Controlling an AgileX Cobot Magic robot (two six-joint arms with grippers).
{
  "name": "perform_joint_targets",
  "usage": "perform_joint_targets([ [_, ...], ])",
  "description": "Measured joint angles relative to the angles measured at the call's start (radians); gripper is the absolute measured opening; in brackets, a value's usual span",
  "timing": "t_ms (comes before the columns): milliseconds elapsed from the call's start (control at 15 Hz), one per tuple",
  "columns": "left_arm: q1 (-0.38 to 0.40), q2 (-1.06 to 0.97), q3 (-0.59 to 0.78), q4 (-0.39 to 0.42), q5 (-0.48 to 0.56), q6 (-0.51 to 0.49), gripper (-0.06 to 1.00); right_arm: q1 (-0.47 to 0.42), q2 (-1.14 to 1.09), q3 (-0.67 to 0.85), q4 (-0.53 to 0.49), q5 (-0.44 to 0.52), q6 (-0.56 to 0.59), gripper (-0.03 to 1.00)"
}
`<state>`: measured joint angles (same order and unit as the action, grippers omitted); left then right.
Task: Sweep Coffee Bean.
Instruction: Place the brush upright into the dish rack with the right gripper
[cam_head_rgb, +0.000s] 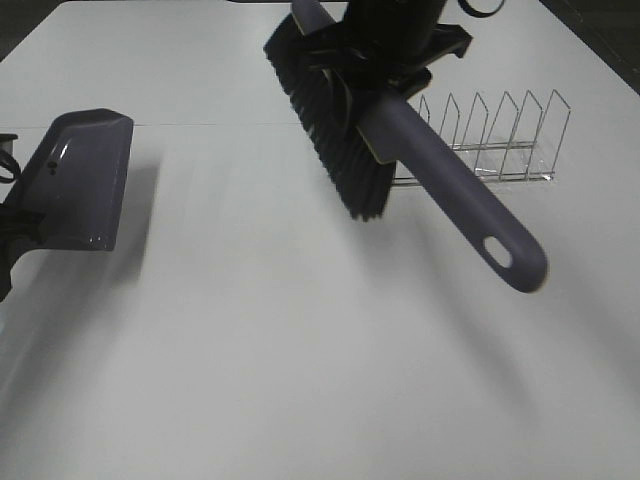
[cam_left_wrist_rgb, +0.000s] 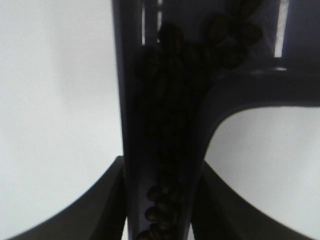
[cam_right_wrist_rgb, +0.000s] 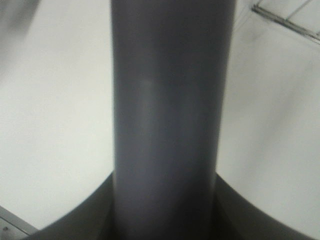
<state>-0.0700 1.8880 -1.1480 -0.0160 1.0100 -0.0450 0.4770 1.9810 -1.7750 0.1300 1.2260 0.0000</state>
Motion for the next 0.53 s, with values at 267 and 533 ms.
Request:
perform_joint_targets([
  [267,0.0,0.0,0.058,-0.036,-0.076,0.013,0.33,-0.152,-0.19,0.347,-0.03,0.003,0.0,0.29],
  [533,-0.001,0.0,0.058,-0.084,-0.095,0.057,0.33,-0.317,-0.215,0.5,-0.033,-0.036,0.008,0.29],
])
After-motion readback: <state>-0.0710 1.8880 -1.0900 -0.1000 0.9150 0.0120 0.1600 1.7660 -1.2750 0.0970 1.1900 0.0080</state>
